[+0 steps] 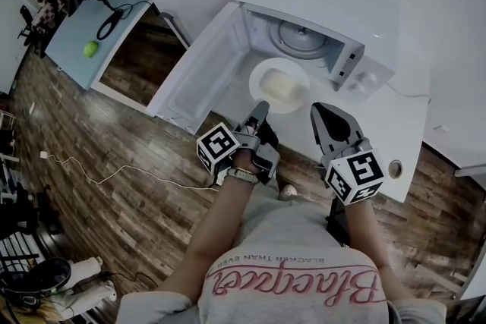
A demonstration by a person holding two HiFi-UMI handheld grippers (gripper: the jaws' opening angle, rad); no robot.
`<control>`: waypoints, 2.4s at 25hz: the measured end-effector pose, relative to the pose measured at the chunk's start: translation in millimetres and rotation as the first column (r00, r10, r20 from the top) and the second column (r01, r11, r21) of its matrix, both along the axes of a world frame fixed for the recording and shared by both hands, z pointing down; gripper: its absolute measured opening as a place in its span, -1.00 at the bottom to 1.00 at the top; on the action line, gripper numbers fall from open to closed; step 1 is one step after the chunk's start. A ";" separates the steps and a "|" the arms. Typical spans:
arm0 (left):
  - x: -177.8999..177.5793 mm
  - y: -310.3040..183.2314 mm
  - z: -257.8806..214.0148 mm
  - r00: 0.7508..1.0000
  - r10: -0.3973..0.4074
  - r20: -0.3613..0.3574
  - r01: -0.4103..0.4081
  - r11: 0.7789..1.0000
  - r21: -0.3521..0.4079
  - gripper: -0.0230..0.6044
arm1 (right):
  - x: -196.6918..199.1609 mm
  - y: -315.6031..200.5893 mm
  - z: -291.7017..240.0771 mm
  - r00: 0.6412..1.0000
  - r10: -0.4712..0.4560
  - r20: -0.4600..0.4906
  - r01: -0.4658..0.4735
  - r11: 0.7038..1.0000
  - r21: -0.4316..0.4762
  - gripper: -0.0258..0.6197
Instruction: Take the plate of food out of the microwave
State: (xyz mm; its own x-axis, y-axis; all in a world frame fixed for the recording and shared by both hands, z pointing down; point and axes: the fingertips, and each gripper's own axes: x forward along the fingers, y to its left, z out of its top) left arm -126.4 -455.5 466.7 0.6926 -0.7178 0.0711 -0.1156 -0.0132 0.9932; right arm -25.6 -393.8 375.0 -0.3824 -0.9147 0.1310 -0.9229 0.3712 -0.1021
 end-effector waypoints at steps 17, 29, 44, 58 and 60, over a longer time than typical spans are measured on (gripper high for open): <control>-8.3 6.2 -45.5 1.000 -0.002 -0.021 0.002 1.000 0.007 -0.88 | 2.9 -2.2 -22.5 1.000 0.013 -0.004 -0.012 0.998 0.055 -0.90; 8.6 -7.0 -85.9 0.998 0.024 -0.065 -0.021 0.999 0.048 -0.88 | 12.7 -14.2 -47.0 1.000 0.022 -0.016 -0.020 0.995 0.103 -0.90; 43.0 -35.1 -117.6 0.991 0.102 -0.082 -0.093 0.990 0.108 -0.88 | 37.1 -33.1 -67.2 0.994 0.103 -0.027 -0.097 0.984 0.151 -0.90; 75.1 -44.2 -135.7 0.974 0.202 -0.106 -0.186 0.971 0.148 -0.88 | 65.6 -35.0 -79.3 0.970 0.241 -0.018 -0.234 0.956 0.179 -0.90; 77.2 -44.0 -136.6 0.972 0.210 -0.106 -0.193 0.970 0.149 -0.88 | 64.9 -35.0 -78.9 0.970 0.243 -0.026 -0.235 0.956 0.176 -0.90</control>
State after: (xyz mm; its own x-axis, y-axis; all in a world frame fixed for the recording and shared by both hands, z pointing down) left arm -49.1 -499.5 330.1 0.8212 -0.5598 -0.1106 0.0235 -0.1604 0.9868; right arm 39.4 -428.8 296.1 -0.1468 -0.9889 -0.0225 -0.9891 0.1471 -0.0110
